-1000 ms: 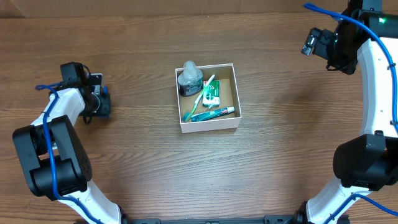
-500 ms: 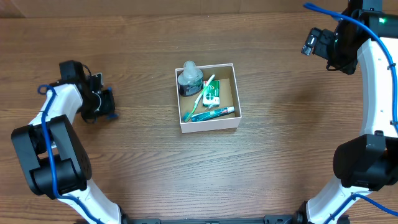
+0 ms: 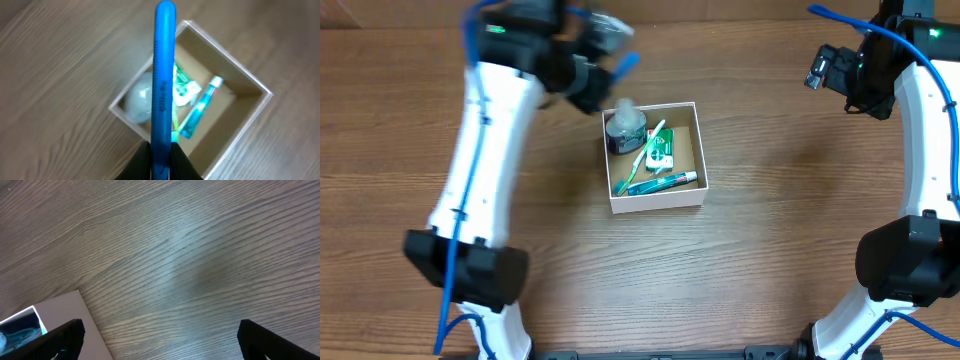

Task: Pack container
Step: 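Place the blue razor into the box with the left gripper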

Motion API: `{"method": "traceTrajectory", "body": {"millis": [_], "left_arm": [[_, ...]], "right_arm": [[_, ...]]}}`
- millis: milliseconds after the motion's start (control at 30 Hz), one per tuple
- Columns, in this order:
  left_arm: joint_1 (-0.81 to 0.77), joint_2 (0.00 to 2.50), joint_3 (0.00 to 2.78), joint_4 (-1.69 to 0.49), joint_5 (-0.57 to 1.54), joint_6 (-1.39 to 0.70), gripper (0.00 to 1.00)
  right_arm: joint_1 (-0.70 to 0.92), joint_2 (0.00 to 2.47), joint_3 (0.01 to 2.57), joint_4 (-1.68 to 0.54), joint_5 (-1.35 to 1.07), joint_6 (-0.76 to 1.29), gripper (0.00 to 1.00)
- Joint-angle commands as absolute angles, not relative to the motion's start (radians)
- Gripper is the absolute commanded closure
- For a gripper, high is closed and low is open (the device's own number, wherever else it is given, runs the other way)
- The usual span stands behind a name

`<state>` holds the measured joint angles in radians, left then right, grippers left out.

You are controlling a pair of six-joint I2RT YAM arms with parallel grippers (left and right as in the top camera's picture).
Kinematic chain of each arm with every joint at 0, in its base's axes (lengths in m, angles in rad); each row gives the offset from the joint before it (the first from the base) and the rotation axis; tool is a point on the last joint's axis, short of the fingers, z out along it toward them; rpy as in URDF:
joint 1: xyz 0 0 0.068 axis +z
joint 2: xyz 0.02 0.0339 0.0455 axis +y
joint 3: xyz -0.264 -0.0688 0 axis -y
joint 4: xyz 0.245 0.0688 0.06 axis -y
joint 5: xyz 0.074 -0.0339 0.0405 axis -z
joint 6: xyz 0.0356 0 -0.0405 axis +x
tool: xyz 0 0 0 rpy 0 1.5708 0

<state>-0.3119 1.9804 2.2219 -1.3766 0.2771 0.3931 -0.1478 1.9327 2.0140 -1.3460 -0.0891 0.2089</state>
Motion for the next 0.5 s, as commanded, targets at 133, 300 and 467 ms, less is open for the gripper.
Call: {"method": "traceTrajectory", "body": {"millis": [133, 300, 467], "left_arm": [[-0.507, 1.975, 2.120, -1.291, 0.078, 0.399, 0.86], [-0.504, 1.976, 2.022, -1.254, 0.117, 0.396, 0.69], [-0.506, 1.975, 2.001, -1.237, 0.128, 0.385, 0.56]], "right_arm": [[-0.144, 1.909, 2.029, -1.341, -0.083, 0.206, 0.00], [-0.144, 1.909, 2.029, -1.341, -0.083, 0.206, 0.00], [-0.144, 1.909, 2.029, -1.341, -0.083, 0.205, 0.00]]}}
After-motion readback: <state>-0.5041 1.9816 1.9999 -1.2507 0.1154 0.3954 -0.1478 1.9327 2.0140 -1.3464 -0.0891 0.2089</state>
